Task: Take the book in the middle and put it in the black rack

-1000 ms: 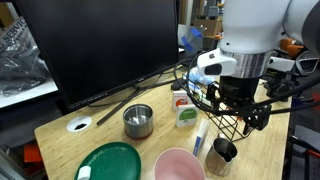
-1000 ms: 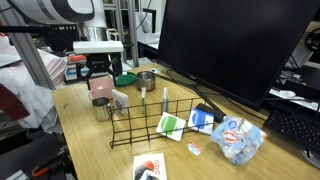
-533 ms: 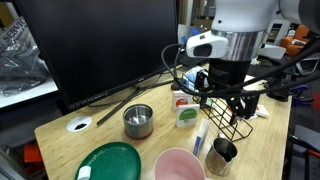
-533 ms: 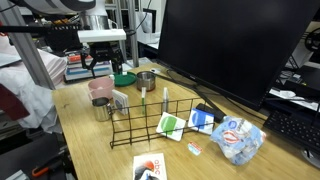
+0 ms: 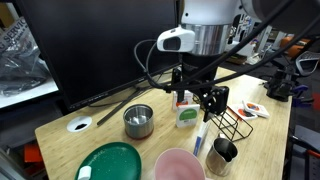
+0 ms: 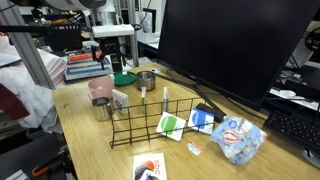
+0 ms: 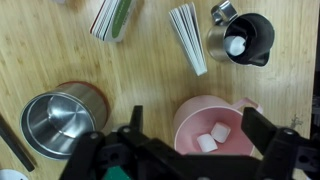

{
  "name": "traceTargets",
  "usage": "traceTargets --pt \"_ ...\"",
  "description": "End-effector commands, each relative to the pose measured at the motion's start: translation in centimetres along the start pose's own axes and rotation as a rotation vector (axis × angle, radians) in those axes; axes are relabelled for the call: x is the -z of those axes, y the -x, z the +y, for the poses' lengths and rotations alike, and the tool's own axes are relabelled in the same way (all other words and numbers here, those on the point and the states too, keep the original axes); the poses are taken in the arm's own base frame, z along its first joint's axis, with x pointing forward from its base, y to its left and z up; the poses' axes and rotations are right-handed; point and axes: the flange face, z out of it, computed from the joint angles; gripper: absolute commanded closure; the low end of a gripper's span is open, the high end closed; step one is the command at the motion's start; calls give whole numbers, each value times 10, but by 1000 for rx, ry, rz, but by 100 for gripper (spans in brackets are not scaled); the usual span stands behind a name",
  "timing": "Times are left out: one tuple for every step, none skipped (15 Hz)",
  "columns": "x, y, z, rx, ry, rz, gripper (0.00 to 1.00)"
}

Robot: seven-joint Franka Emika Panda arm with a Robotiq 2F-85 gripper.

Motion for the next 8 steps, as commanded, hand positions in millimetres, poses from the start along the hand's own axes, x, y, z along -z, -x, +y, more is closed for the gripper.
traceTargets --pt "-1 0 0 0 -4 -2 0" --pt "0 0 0 -1 -2 -1 0" --pt "2 1 0 -2 1 0 0" --pt "2 1 0 -2 2 0 0" --pt "2 1 0 -1 2 0 0" --pt "2 1 0 -2 2 0 0" --pt "2 1 0 -2 2 0 0" --pt "2 1 0 -1 2 0 0"
